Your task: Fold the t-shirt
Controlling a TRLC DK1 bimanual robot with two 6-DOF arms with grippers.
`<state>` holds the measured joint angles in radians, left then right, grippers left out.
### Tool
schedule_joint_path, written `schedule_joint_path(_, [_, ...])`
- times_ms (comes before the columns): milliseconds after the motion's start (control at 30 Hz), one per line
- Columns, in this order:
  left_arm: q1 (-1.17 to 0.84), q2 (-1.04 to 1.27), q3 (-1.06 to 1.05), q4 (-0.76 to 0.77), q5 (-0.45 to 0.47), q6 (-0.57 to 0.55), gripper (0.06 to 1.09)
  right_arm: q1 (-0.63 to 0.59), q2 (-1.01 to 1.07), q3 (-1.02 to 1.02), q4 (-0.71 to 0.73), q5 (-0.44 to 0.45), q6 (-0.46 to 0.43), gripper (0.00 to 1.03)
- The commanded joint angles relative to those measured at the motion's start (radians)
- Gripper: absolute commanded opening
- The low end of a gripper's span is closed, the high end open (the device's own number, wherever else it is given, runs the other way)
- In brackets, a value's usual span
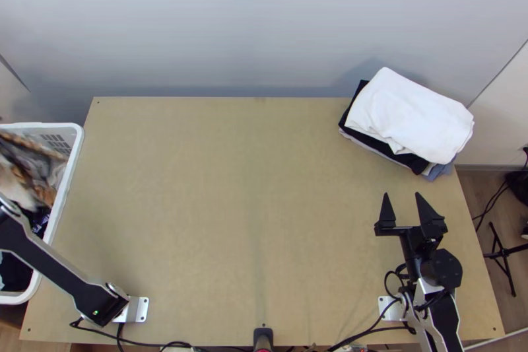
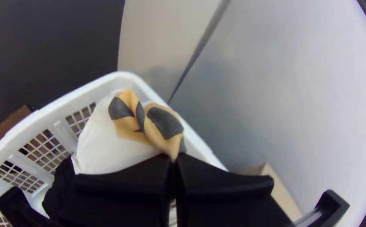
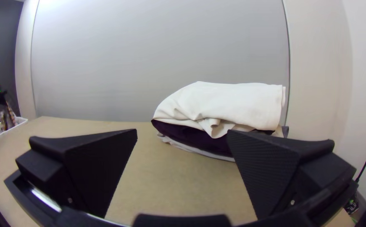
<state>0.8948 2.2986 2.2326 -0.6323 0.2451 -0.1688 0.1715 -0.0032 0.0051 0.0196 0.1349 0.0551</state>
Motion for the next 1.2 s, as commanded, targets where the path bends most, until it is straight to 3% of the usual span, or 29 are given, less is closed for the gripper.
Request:
schedule_joint_path(0, [-0.03,-0.384,-0.097,-0.118,0.12,-0.029,0.09,0.0,0.0,0.001,0.0,0.0,0.0,0.99])
schedule_joint_path(333, [-0.145,-0.883,-0.413,-0.113,0.163,0.064,0.09,0.0,0.0,0.001,0.0,0.0,0.0,0.99])
schedule_joint_path(633, [-0.49,-1.288,-0.749,-0.041,0.157,0.106,0.09,0.0,0.0,-0.001,0.0,0.0,0.0,0.99])
schedule_joint_path(733, [-0.695,-1.363,-0.837,-0.027,0.086,0.106,0.09,0.0,0.0,0.001,0.0,0.0,0.0,0.99])
schedule_joint_path(1000, [-1.284,-1.386,-0.995,0.037,-0.233,0.109,0.09,0.0,0.0,0.001,0.0,0.0,0.0,0.99])
schedule_joint_path(1167, [-1.559,-1.315,-1.108,0.112,-0.342,0.112,0.09,0.0,0.0,0.001,0.0,0.0,0.0,0.99])
